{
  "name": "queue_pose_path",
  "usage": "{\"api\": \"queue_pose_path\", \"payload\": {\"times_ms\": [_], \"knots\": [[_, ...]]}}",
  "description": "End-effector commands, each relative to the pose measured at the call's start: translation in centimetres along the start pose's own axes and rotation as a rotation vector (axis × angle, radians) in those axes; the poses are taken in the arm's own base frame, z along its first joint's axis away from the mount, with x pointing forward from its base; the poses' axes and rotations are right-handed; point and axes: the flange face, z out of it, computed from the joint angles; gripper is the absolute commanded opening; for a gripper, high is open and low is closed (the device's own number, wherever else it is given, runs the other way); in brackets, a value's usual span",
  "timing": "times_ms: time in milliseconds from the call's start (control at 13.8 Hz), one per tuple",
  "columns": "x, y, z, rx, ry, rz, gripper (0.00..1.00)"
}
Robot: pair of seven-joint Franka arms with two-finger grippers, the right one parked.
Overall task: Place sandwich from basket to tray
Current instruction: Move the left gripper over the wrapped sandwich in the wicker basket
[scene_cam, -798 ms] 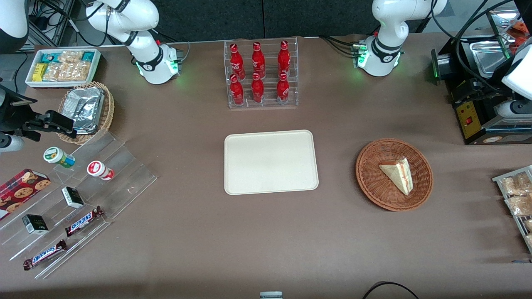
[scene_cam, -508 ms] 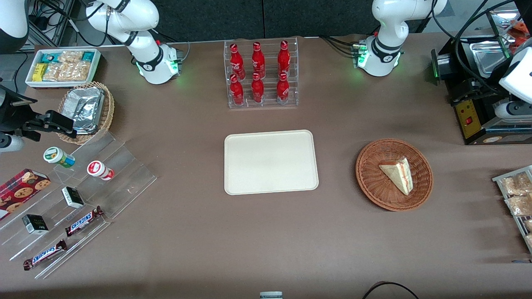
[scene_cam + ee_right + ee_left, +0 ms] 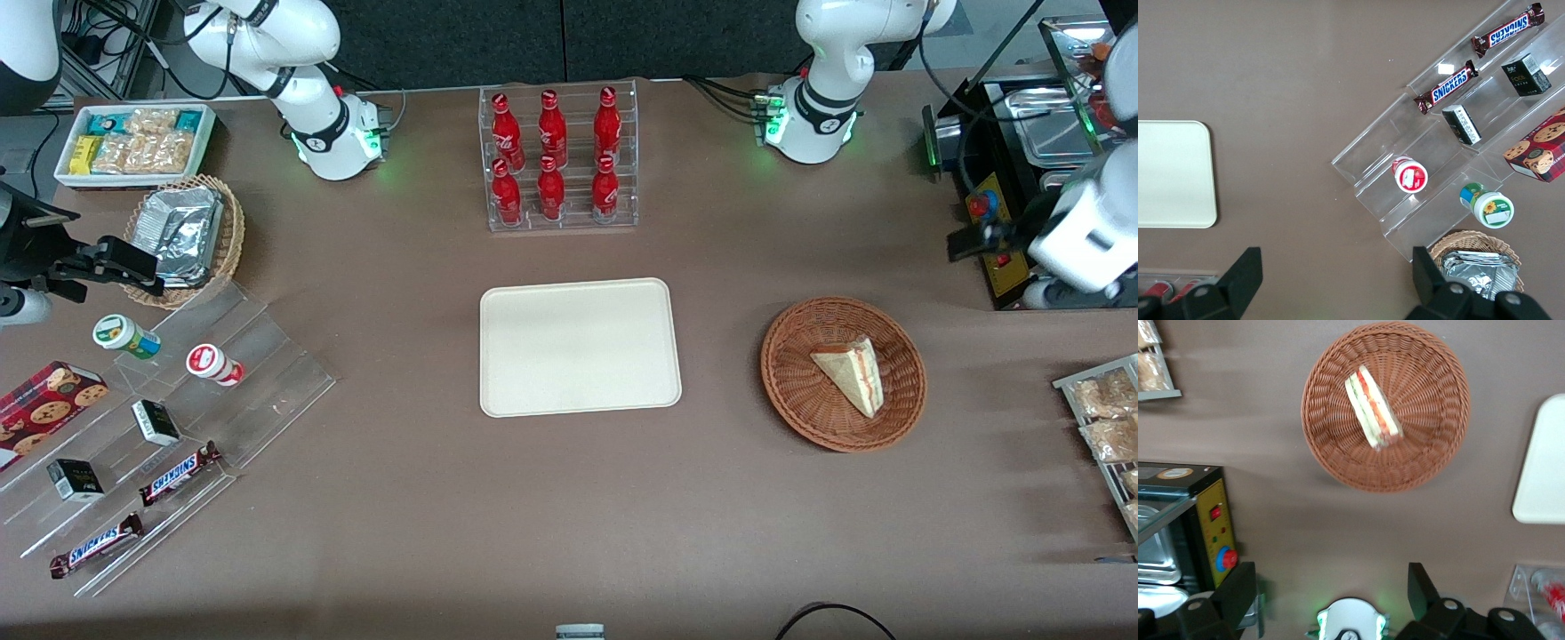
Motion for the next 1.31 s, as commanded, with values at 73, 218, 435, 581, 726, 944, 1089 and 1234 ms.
{"api": "queue_pose_path", "payload": {"times_ms": [73, 218, 435, 581, 726, 944, 1089, 1234], "knots": [[2.0, 3.2, 6.7, 0.013, 0.045, -0.171, 1.00], [2.7, 4.8, 10.8, 0.007, 0.064, -0.246, 1.00], [2.9, 5.3, 14.4, -0.015, 0.102, -0.355, 1.00], [2.6, 5.4, 17.6, -0.031, 0.121, -0.437, 1.00], [2.2, 5.6, 20.4, -0.045, 0.142, -0.460, 1.00], [1.9, 5.4, 22.5, -0.056, 0.157, -0.468, 1.00], [2.2, 5.0, 23.8, -0.068, 0.170, -0.476, 1.00], [2.7, 4.9, 24.5, -0.075, 0.176, -0.478, 1.00]]}}
